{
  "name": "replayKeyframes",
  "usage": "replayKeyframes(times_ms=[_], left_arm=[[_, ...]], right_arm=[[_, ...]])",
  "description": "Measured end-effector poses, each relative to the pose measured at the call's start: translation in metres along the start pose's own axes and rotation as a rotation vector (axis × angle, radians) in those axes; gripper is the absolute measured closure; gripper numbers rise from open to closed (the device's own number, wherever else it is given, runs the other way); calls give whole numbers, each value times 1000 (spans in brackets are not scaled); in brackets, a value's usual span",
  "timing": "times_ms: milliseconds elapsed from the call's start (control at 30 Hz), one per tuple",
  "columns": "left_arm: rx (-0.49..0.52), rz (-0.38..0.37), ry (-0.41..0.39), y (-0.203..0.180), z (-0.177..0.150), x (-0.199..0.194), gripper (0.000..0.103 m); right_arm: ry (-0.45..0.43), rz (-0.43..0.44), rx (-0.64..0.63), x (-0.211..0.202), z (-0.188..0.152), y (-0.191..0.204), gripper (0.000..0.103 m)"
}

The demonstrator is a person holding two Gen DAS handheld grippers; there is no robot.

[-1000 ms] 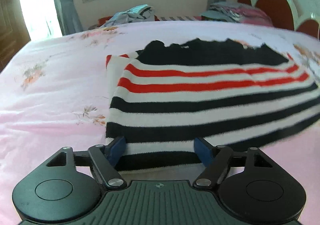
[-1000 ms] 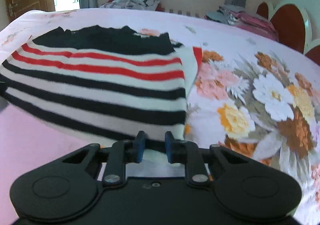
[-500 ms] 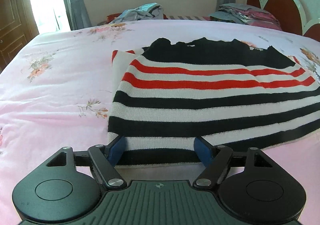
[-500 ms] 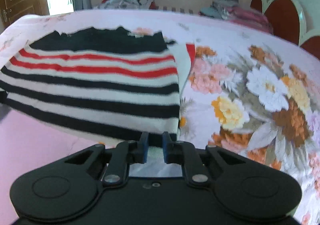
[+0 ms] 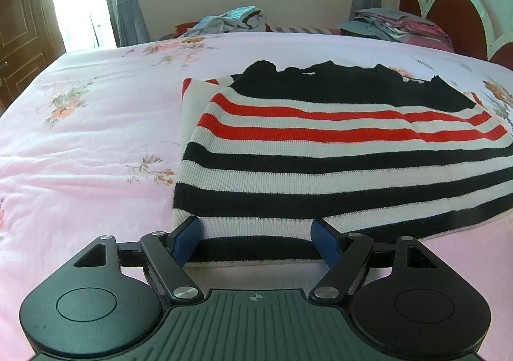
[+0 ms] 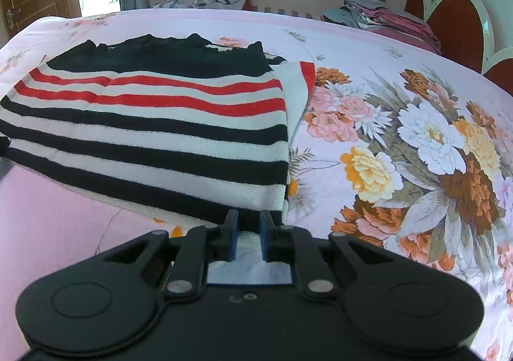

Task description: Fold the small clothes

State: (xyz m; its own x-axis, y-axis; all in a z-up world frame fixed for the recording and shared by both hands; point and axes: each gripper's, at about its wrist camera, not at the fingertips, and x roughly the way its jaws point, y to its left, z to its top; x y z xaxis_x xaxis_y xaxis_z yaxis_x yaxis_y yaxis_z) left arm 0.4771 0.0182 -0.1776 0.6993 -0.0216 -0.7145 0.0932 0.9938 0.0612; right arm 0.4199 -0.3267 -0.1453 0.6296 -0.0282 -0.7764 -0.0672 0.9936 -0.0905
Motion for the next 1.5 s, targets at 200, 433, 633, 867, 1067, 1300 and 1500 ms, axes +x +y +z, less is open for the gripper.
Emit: replayKeyframes(times_ms=[200, 433, 633, 867, 1067, 1300, 1500], left_arm=[[-10, 6, 0, 3, 0, -8, 27], [-398, -43, -46, 47, -32, -50, 20], [-664, -160, -27, 48, -48, -23, 43], [-847, -216, -68, 61, -32, 15, 43], [-905, -229, -115, 63, -23, 34, 48], [-926, -240, -107, 67, -22, 38, 86], [-869, -236, -80, 69, -13, 28, 87]], right_arm=[[5, 3, 6, 1, 1, -1, 91], [-173, 51, 92, -47, -1, -2, 70], [-149, 211, 230, -37, 18, 4, 101], [-120, 272, 215, -5, 55, 36, 101], [-90, 310, 203, 26, 83, 65, 101], [-62, 291, 122, 51, 108, 102, 101], [6, 250, 73, 72, 102, 118, 103]])
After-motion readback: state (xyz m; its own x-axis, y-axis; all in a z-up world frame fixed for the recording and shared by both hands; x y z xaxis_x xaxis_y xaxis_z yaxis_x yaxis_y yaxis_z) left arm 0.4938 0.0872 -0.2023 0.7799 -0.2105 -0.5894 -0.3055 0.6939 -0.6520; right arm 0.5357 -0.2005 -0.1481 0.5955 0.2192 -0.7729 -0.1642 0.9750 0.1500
